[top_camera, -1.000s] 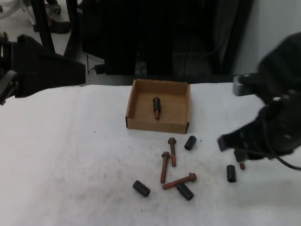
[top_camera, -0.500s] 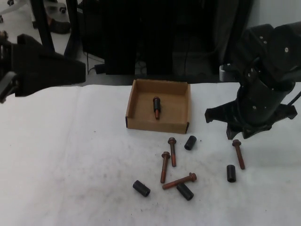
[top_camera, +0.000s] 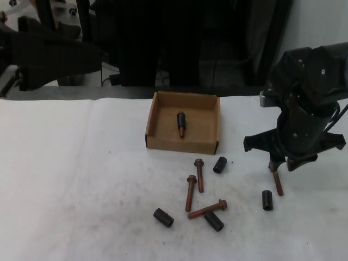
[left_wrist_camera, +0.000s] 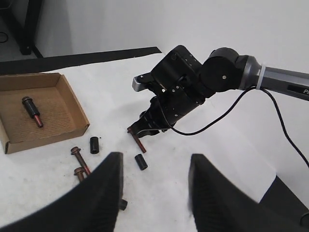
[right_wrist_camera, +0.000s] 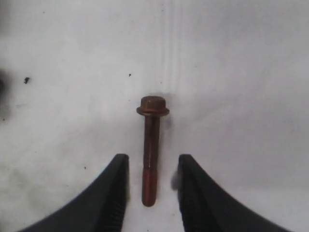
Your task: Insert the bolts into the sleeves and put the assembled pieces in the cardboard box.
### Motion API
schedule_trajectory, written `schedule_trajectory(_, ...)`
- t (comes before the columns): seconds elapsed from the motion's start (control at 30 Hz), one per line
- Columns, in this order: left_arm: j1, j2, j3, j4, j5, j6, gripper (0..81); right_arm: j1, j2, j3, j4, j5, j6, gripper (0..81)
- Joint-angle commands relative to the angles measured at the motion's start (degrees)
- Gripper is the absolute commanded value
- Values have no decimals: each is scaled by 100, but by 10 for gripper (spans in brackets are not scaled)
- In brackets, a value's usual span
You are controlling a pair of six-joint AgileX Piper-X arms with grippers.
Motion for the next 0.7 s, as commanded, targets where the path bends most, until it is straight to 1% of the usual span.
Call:
schedule_trajectory(0.0, -30, -24, -26, -115, -13, -17, 417, -25, 32, -21, -49, 6, -2, 327)
schedule_trajectory(0.33, -30, -24, -26, -115, -13, -17, 417, -25, 146, -21, -454, -22, 184, 327)
schedule_trajectory(0.67, -30, -24, -26, -115, -13, -17, 417, -25, 317, -21, -365, -22, 233, 327)
